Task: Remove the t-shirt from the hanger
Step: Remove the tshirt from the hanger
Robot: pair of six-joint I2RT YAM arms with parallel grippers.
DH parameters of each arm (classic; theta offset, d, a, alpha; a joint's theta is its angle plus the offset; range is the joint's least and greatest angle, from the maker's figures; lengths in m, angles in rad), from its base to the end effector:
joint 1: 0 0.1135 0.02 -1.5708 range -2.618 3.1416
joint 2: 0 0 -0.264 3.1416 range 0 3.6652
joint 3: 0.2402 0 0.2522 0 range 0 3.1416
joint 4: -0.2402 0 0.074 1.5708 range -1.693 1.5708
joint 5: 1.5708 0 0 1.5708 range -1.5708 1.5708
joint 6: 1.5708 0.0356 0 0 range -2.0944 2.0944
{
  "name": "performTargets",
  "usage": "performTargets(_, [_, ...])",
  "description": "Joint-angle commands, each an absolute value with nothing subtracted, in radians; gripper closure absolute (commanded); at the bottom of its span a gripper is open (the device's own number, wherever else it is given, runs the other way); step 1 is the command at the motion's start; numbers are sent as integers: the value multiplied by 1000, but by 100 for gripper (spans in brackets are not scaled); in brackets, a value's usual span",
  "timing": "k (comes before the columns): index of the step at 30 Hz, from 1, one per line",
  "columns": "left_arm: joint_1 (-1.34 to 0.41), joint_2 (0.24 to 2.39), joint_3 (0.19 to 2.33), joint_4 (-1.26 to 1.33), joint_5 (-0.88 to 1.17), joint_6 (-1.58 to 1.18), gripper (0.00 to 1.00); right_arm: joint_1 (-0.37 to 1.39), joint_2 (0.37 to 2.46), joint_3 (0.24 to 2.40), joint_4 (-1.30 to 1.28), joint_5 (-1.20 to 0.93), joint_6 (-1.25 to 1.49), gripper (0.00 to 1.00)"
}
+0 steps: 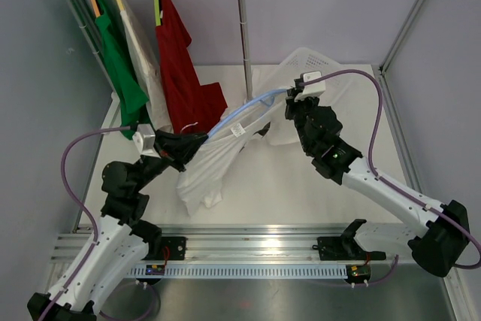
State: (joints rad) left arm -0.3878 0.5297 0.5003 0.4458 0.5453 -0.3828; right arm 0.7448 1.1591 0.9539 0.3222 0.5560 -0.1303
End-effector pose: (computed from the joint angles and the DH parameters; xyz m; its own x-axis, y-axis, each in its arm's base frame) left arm 0.1174 -0.0679 0.3419 0.0626 -0.3705 -0.9267 0.8471 0.5107 -0.1470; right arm 0.2112 0.1691 0.3764 0.1098 -0.0488 -0.9927 -0.1776 0.9818 -0.0679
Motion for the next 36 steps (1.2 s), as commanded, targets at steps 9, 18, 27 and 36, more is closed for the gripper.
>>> performTargets(9, [-387,456,518,526,505,-397,100,661,1138,927,337,455,-92,100])
performTargets(18, [-387,560,549,522,391,-403,100,661,1126,792,451,-4,-205,100])
performTargets(27, [-387,580,522,644,348,-405,100,661,1141,813,344,-603,-304,100])
performTargets(36, [-387,747,493,1059,253,-537,100,661,1200,876,196,-672,-347,100])
